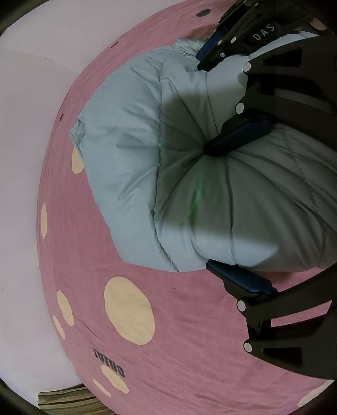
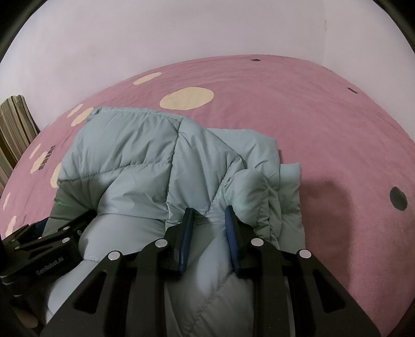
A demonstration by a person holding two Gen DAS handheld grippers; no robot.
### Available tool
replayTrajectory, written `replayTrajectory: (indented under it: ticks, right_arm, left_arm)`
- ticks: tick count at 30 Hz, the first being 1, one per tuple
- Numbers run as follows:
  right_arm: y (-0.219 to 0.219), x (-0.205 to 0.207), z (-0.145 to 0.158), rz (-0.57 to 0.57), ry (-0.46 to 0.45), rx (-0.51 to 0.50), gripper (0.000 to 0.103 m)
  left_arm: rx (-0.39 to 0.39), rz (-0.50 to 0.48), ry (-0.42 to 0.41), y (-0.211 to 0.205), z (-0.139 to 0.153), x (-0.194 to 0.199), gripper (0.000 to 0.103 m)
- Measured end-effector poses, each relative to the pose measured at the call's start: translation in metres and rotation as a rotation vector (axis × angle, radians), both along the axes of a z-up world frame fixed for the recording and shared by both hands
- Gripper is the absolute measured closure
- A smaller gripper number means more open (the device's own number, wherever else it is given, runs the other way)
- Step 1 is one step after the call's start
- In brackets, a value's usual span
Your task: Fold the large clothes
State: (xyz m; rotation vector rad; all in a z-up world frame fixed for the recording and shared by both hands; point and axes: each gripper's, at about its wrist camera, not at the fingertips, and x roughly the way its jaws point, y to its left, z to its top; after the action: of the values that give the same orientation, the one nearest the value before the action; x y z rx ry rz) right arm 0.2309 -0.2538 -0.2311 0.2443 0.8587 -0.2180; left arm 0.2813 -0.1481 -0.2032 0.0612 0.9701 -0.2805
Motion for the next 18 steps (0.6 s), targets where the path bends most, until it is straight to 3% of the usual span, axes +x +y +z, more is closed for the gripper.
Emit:
replayTrajectory:
  ticks: [7, 12, 15, 17, 18]
  right_arm:
    - [0.006, -0.007, 0.008, -0.001, -0.025, -0.017, 0.073]
    - [0.006, -0.012, 0.016, 0.006, -0.035, -0.006, 0.066]
    - [0.003, -0.017, 0.023, 0.009, -0.047, 0.032, 0.056]
    - [0.001, -0.021, 0.029, 0.018, -0.060, 0.070, 0.037]
    - [0.001, -0.025, 0.033, 0.019, -0.066, 0.075, 0.035]
  left_arm:
    - [-0.008, 0.010, 0.003, 0.002, 0.007, -0.002, 0.016]
    - [-0.058, 0.007, 0.026, 0.010, 0.015, -0.004, 0.014]
    - [-0.088, -0.008, 0.030, 0.017, 0.023, -0.006, 0.014]
    - [-0.098, -0.019, 0.015, 0.023, 0.029, -0.012, 0.014]
    - [-0.102, -0.023, 0.007, 0.026, 0.033, -0.014, 0.014]
